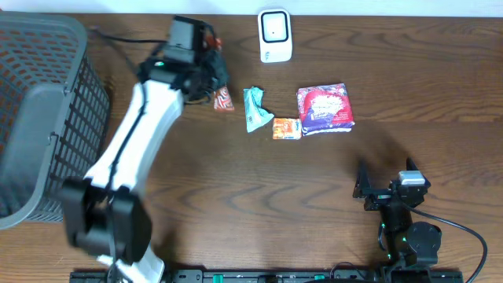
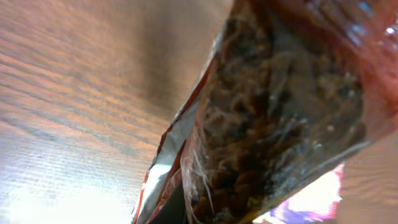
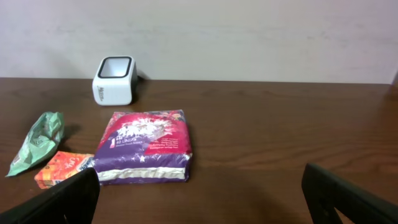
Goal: Scan the item barcode
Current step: 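Carry the candy bar out and set it left of the green packet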
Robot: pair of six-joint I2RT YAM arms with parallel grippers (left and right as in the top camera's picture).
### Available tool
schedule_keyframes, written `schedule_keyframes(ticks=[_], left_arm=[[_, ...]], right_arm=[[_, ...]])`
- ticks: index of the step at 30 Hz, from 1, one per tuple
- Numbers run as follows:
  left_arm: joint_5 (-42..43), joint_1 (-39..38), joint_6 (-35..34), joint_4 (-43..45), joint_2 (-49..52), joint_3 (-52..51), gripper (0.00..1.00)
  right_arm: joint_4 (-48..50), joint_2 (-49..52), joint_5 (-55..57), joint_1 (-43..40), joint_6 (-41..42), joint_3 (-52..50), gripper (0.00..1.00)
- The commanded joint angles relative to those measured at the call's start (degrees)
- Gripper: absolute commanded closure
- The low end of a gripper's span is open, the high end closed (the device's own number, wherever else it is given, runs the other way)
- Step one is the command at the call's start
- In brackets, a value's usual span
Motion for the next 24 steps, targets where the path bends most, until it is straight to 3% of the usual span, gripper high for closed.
schedule_keyframes(ticks=[1,9,13,14,16,19,24], left_arm=[[-1.7,-0.9,1.9,1.3,6.1,0.2,0.92],[-1.7,-1.2,1.9,3.0,14.2,0.2,0.83],[-1.4,-1.2,1.9,3.0,14.4,0.2,0.6],[-0.8,-1.2,1.9,3.0,14.4,0.2,0.46],[-0.4,-1.2,1.9,2.6,14.2,0.2,0.37],[0.9,-1.1,3.6,2.6,13.1,0.2,0.26],[0.9,-1.1,6.6,2.5,8.2,0.2,0.2]], right_arm=[[-0.2,-0.4,0.2,0.3,-0.6,0.0,0.01],[-0.2,-0.4,0.2,0.3,-0.6,0.0,0.01],[-0.2,-0.4,0.2,0.3,-0.6,0.0,0.01],[-0.2,-0.4,0.2,0.3,-0.6,0.0,0.01],[-0.2,-0.4,0.2,0.3,-0.6,0.0,0.01],[-0.2,-0.4,0.2,0.3,-0.6,0.0,0.01],[-0.2,-0.4,0.2,0.3,-0.6,0.0,0.01]])
